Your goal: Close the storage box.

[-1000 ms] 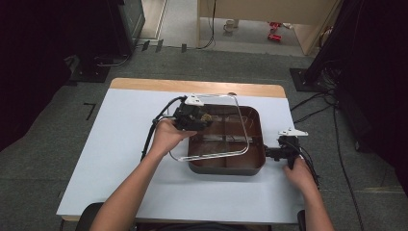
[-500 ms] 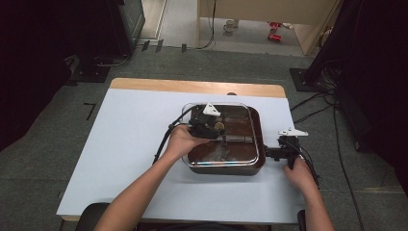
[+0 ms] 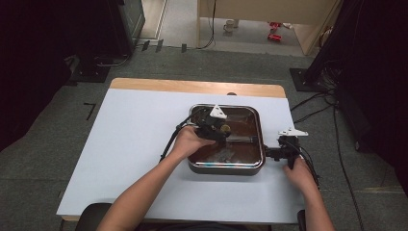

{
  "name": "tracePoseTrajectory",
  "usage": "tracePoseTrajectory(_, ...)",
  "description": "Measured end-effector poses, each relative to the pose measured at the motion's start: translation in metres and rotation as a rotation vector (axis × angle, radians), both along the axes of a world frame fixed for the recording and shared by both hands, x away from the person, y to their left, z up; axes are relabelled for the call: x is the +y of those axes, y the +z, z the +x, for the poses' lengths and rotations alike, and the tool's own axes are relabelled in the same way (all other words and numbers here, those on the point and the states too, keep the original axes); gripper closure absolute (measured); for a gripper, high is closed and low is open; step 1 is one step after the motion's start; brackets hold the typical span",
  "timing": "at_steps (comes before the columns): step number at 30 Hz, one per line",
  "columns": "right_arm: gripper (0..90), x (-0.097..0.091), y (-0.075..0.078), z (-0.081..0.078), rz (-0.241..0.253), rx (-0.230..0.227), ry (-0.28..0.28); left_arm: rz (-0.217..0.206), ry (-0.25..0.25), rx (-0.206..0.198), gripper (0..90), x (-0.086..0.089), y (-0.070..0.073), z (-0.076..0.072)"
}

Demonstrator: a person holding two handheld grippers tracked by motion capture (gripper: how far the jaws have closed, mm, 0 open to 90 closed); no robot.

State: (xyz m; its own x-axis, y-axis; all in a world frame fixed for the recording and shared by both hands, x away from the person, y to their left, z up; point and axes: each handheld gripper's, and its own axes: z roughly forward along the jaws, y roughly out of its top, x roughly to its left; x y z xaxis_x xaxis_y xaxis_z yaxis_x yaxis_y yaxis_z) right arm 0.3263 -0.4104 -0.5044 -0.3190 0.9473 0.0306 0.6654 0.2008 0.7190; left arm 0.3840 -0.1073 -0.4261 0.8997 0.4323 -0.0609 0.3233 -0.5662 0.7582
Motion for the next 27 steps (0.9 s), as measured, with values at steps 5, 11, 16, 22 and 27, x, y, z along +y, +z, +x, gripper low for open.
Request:
tracePoseTrajectory(5,8.7,0.0001,0.0,0.0,0.0,0.001,-0.001,-0.015,-0.004,0.005,59.4,-0.0039,-0.0022,0.0009)
tracePoseTrajectory(11,8.7,0.0001,0.0,-0.0001,0.0,0.0,-0.001,-0.034,-0.001,0.047,59.2,-0.0034,-0.0044,0.0041)
tracePoseTrajectory(16,8.7,0.0001,0.0,-0.0001,0.0,0.001,-0.001,-0.025,0.009,0.041,58.2,-0.0046,-0.0037,0.0027)
tracePoseTrajectory(22,8.7,0.0001,0.0,-0.0001,0.0,0.0,0.0,-0.022,0.015,0.058,48.8,-0.0036,-0.001,0.0022)
tracePoseTrajectory(27,8.7,0.0002,0.0,-0.0002,0.001,0.002,-0.002,-0.041,0.029,0.088,38.8,-0.0008,0.0049,0.0014)
